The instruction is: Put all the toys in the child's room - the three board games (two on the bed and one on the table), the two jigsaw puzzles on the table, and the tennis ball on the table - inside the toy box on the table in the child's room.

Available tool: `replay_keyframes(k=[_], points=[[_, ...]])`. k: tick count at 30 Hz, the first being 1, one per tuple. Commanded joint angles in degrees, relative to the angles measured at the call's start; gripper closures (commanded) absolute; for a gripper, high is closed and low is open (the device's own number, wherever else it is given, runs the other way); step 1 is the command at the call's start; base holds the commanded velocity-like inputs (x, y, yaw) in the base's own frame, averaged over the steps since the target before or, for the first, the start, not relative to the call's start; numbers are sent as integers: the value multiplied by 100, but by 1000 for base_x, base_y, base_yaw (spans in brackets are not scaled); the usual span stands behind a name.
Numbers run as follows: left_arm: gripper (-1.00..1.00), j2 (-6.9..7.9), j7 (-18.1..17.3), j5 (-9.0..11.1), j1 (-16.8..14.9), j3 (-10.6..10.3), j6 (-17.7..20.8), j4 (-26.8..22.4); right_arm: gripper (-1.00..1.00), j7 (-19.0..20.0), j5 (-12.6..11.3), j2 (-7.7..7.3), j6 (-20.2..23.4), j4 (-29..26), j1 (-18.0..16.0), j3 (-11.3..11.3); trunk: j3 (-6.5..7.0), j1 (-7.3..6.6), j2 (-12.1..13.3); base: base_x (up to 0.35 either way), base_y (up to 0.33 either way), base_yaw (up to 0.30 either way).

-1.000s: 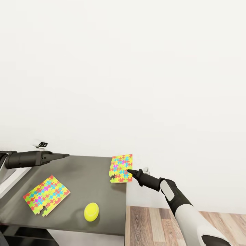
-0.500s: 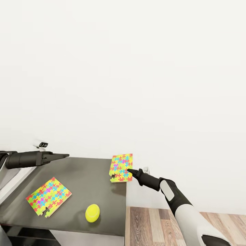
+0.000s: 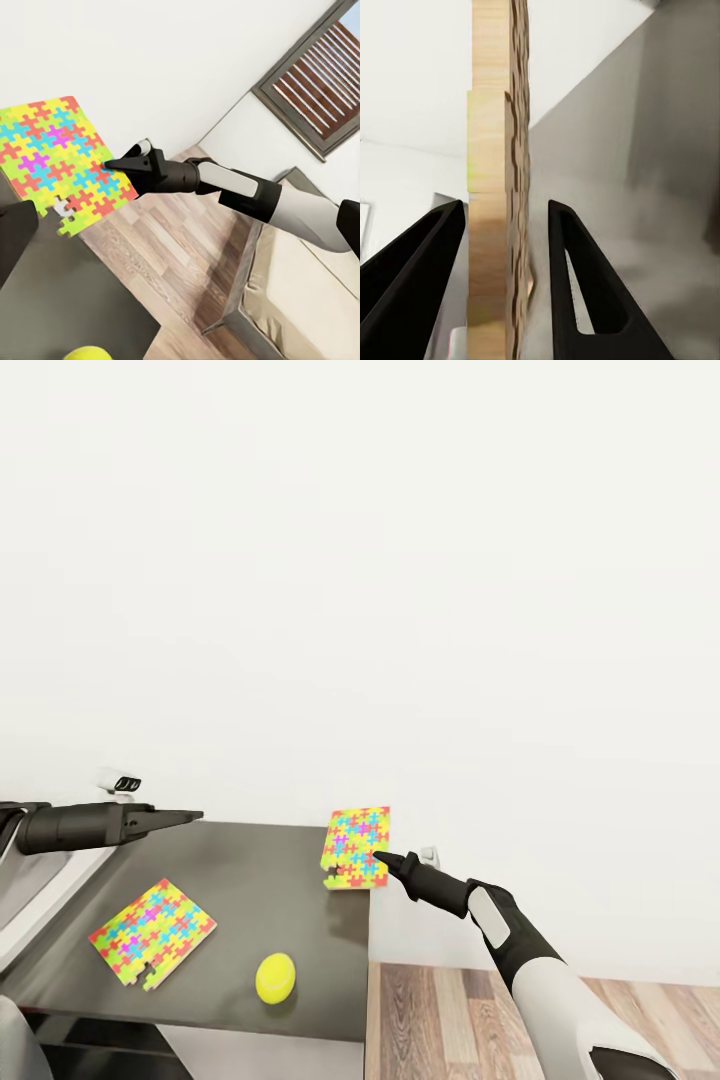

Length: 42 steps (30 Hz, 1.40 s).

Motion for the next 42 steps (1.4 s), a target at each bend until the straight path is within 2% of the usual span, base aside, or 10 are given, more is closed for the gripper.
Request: replay_keyframes(k=[1, 12, 16, 17, 19, 24, 31, 35, 42], points=[[-100, 1, -22, -2, -3, -1, 61, 0, 100, 12, 6, 6, 36, 1, -4, -34, 12, -23, 38, 0, 0, 0], [-100, 0, -22, -6, -3, 2, 61, 0, 100, -5, -18, 6, 106, 12, -8, -50, 210, -264, 479, -106, 13, 0], [-100, -1, -22, -6, -3, 1, 61, 0, 100, 9, -22, 4, 571, 19, -9, -56, 282, -352, 640, -21, 3, 0], [-100, -4, -22, -11, -3, -2, 61, 0, 100, 12, -17, 2, 866, 15, -9, -66, 300, -374, 680, -6, 1, 0], [-100, -7, -22, -13, -3, -8, 61, 0, 100, 5, -14, -1, 1114, 12, -9, -172, 335, -418, 760, -3, 0, 0], [-100, -9, -22, -9, -3, -6, 61, 0, 100, 17, -27, 8, 1392, 22, -4, -426, 425, -528, 961, -1, 0, 0], [-100, -17, -22, -14, -3, -13, 61, 0, 100, 38, -21, 62, 1686, -44, -8, -462, 551, -682, 1241, 0, 0, 0], [-100, -24, -22, -15, -3, -20, 61, 0, 100, 47, -27, 70, 2016, -534, -4, -469, 623, -769, 1402, 0, 0, 0], [-100, -18, -22, -15, -3, -13, 61, 0, 100, 44, -27, 125, 2146, -785, 0, -436, 748, -923, 1683, 0, 0, 0]])
